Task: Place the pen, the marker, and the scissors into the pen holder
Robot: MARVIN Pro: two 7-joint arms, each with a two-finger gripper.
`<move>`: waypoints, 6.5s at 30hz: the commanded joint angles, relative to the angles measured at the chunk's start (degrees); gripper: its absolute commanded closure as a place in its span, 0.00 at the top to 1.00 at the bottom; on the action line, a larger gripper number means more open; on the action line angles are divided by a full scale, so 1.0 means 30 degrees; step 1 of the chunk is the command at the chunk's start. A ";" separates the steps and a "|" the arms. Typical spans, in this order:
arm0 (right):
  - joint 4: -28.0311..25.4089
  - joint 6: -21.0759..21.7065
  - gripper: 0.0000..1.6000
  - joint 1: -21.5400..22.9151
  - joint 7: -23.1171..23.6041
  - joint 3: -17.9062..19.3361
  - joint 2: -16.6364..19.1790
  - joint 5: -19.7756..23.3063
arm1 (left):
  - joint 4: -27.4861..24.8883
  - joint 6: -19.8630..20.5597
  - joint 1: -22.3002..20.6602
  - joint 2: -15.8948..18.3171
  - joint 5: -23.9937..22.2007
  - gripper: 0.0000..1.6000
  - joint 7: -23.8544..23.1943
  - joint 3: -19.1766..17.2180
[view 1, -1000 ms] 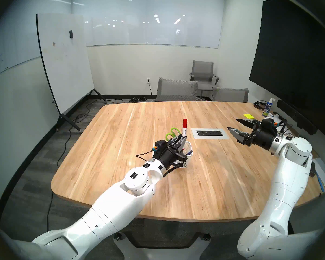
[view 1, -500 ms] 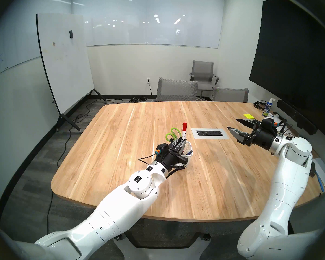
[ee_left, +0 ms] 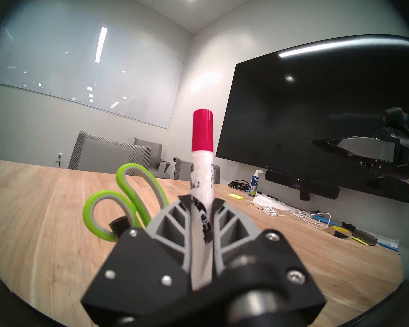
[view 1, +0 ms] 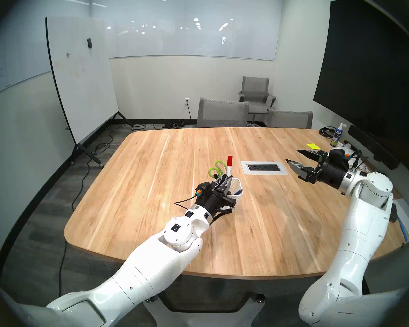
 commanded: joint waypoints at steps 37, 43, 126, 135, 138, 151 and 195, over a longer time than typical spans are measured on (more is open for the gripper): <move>-0.0232 0.0032 1.00 0.0282 0.0014 -0.0044 -0.0008 0.0115 | 0.0953 -0.0175 -0.0237 -0.0401 -0.0715 0.00 -0.0744 0.0510; -0.0232 0.0032 1.00 0.0282 0.0015 -0.0044 -0.0008 0.0114 | 0.1065 -0.0021 -0.0258 -0.0439 -0.0974 0.00 -0.0910 0.0679; -0.0224 0.0022 1.00 0.0289 0.0023 -0.0038 -0.0011 0.0098 | 0.0267 0.3847 -0.1327 0.1227 -0.2271 0.00 -0.1656 0.0150; -0.0228 0.0025 1.00 0.0290 0.0024 -0.0036 -0.0014 0.0099 | 0.1143 0.3881 -0.1592 0.1197 -0.2561 0.00 -0.2624 -0.0082; -0.0226 0.0023 1.00 0.0289 0.0024 -0.0037 -0.0013 0.0098 | 0.1060 0.4028 -0.1842 0.1582 -0.2381 0.00 -0.3108 0.0009; -0.0206 0.0006 1.00 0.0286 0.0023 -0.0041 -0.0002 0.0082 | -0.0723 0.6609 -0.3426 0.4868 -0.0697 0.00 -0.6432 0.0989; -0.0186 -0.0004 1.00 0.0290 0.0026 -0.0042 0.0003 0.0055 | -0.4442 1.0811 -0.9542 0.8515 1.0356 0.00 -1.8274 0.2849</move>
